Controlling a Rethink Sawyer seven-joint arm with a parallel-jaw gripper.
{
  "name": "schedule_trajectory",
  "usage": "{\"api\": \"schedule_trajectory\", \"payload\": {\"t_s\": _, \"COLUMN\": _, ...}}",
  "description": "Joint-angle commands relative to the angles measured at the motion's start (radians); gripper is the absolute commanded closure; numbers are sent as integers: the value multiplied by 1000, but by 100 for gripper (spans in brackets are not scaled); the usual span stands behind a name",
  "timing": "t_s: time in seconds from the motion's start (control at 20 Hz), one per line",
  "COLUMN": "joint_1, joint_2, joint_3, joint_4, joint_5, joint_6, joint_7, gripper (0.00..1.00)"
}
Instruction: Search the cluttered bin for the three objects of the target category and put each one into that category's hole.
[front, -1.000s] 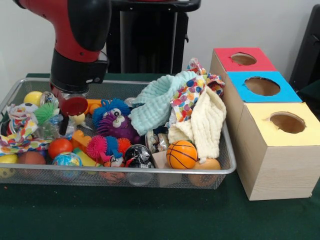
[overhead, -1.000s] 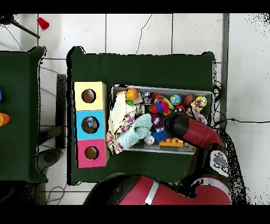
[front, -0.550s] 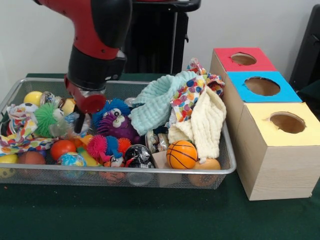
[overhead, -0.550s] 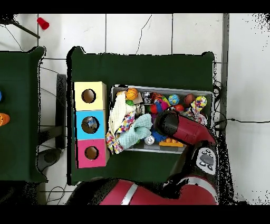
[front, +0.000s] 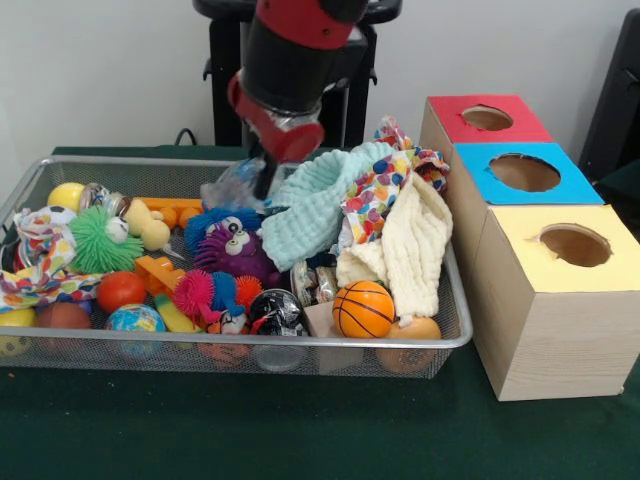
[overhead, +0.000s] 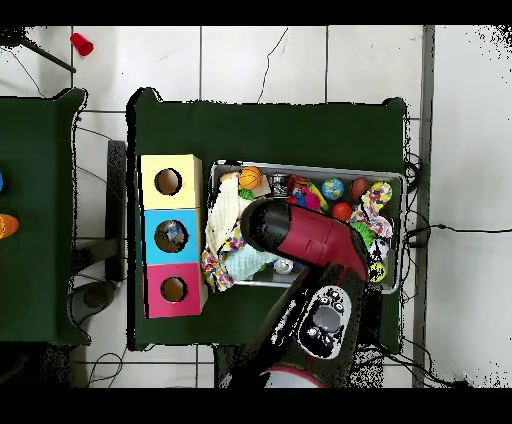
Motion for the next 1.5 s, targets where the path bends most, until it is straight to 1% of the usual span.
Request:
{"api": "schedule_trajectory", "payload": {"t_s": 0.05, "joint_1": 26, "joint_2": -55, "joint_3": 30, "joint_4": 115, "joint_5": 132, "joint_6": 178, "joint_7": 345, "gripper": 100}}
{"api": "schedule_trajectory", "payload": {"t_s": 0.2, "joint_1": 60, "joint_2": -66, "joint_3": 31, "joint_4": 147, "joint_5": 181, "joint_6": 160, "joint_7": 364, "gripper": 100}}
{"api": "schedule_trajectory", "payload": {"t_s": 0.3, "joint_1": 102, "joint_2": -57, "joint_3": 10, "joint_4": 143, "joint_5": 207, "joint_6": 145, "joint_7": 398, "gripper": 100}}
{"api": "schedule_trajectory", "payload": {"t_s": 0.45, "joint_1": 171, "joint_2": -51, "joint_3": -31, "joint_4": 116, "joint_5": 230, "joint_6": 178, "joint_7": 460, "gripper": 100}}
{"api": "schedule_trajectory", "payload": {"t_s": 0.65, "joint_1": 227, "joint_2": -45, "joint_3": -47, "joint_4": 96, "joint_5": 271, "joint_6": 198, "joint_7": 518, "gripper": 100}}
{"api": "schedule_trajectory", "payload": {"t_s": 0.9, "joint_1": 253, "joint_2": -33, "joint_3": -46, "joint_4": 87, "joint_5": 307, "joint_6": 186, "joint_7": 553, "gripper": 100}}
{"api": "schedule_trajectory", "payload": {"t_s": 1.25, "joint_1": 317, "joint_2": -23, "joint_3": -49, "joint_4": 54, "joint_5": 337, "joint_6": 238, "joint_7": 661, "gripper": 100}}
{"api": "schedule_trajectory", "payload": {"t_s": 1.5, "joint_1": 348, "joint_2": -11, "joint_3": -47, "joint_4": 46, "joint_5": 344, "joint_6": 257, "joint_7": 710, "gripper": 100}}
